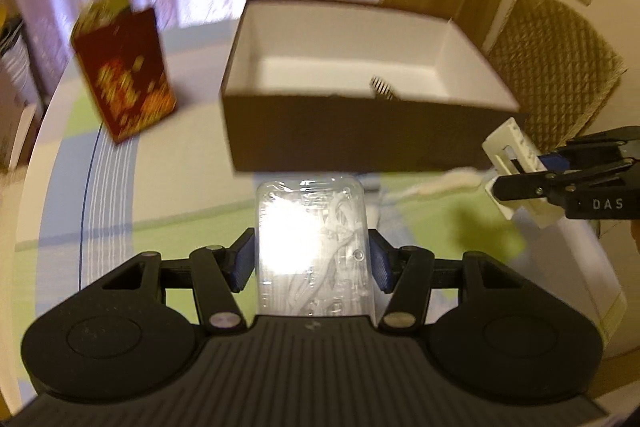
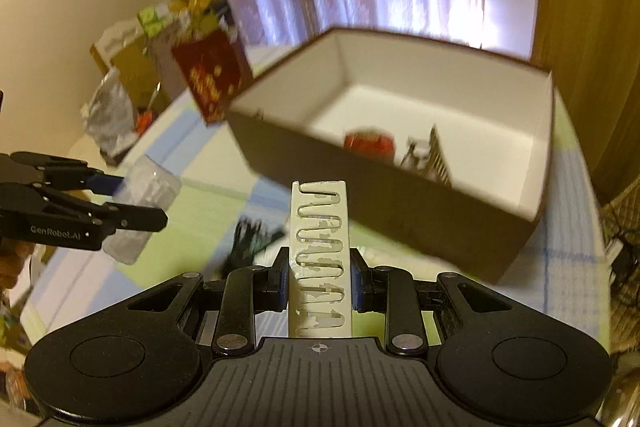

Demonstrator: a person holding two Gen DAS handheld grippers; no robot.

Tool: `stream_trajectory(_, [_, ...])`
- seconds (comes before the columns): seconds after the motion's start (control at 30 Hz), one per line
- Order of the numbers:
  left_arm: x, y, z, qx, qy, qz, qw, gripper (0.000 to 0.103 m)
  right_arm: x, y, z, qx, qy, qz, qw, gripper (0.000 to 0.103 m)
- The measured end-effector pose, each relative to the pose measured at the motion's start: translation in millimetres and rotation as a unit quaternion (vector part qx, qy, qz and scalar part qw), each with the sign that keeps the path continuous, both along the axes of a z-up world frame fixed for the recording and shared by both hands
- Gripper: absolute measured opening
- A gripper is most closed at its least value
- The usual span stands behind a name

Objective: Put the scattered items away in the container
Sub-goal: 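Carry the clip strip and floss case into the box and open both tools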

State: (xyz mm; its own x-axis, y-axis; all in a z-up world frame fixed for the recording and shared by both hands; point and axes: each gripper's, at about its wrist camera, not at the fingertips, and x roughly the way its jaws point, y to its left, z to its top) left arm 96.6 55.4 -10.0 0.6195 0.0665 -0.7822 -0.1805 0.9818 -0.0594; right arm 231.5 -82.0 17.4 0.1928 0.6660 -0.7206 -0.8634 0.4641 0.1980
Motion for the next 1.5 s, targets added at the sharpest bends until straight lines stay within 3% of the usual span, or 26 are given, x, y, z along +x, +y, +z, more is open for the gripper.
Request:
stream_trajectory(0.27, [71,5,41,0.021,-0.049,-0.047,0.9975,0.052,58,17,34,0.036,-0.039,-0.032,0.998,0.031])
stream_trajectory(0.5, [148,11,50,0.01,-0.05,-0.069,0.9963,0.052,117,48,28,0.023,-0.039,-0.067,0.997,0.031])
stream_trajectory(0.93, [276,27,-13,0.004,0.03,-0.065,0.9974,0.052,206,100,-26,-0.046,0.006,-0.113,0.993,0.031])
stream_trajectory(1.3, [330,27,-64,-0.014,0.075,-0.064,0.9951,0.052,236,126,-62,-0.108,0.019,-0.112,0.988,0.031])
stream_trajectory(1.5, [349,27,-80,-0.016,0.089,-0.064,0.9938,0.052,240,125,-74,-0.114,0.02,-0.114,0.987,0.031])
